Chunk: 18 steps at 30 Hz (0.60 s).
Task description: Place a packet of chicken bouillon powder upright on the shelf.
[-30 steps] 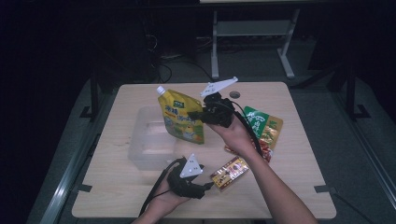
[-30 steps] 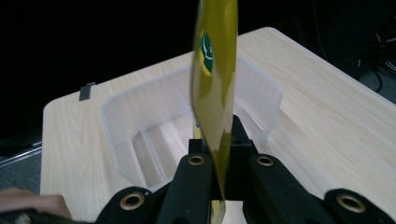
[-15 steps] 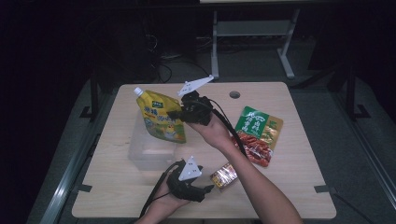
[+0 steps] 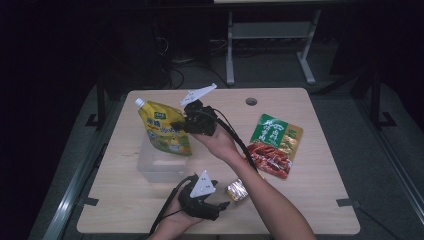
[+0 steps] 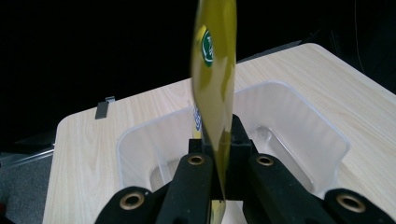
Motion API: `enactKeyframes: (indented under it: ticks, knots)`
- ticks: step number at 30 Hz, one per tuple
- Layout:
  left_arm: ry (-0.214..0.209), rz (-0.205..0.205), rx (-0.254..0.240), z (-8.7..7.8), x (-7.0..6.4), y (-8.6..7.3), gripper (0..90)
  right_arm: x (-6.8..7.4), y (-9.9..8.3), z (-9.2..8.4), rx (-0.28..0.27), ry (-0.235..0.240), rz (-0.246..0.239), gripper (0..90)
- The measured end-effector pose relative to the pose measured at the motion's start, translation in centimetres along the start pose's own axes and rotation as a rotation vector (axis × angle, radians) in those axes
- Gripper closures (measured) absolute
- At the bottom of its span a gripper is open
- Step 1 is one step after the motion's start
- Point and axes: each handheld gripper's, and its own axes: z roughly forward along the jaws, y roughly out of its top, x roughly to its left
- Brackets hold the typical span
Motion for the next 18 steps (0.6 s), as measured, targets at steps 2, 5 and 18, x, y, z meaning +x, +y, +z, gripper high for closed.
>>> enactKeyframes:
  ticks: [2, 5, 18]
  knots:
    - [0.003, 0.018, 0.012, -0.1, 0.1, 0.0, 27.4, 0.0, 0.0, 0.3, 0.004, 0.001, -0.008, 89.8]
    - [0.002, 0.012, 0.01, -0.1, 0.1, 0.0, 27.3, 0.0, 0.0, 0.7, 0.006, 0.001, -0.019, 89.7]
    - [0.005, 0.028, 0.001, -0.1, 0.3, 0.0, 27.3, 0.5, -0.1, 1.9, 0.007, 0.018, 0.001, 89.8]
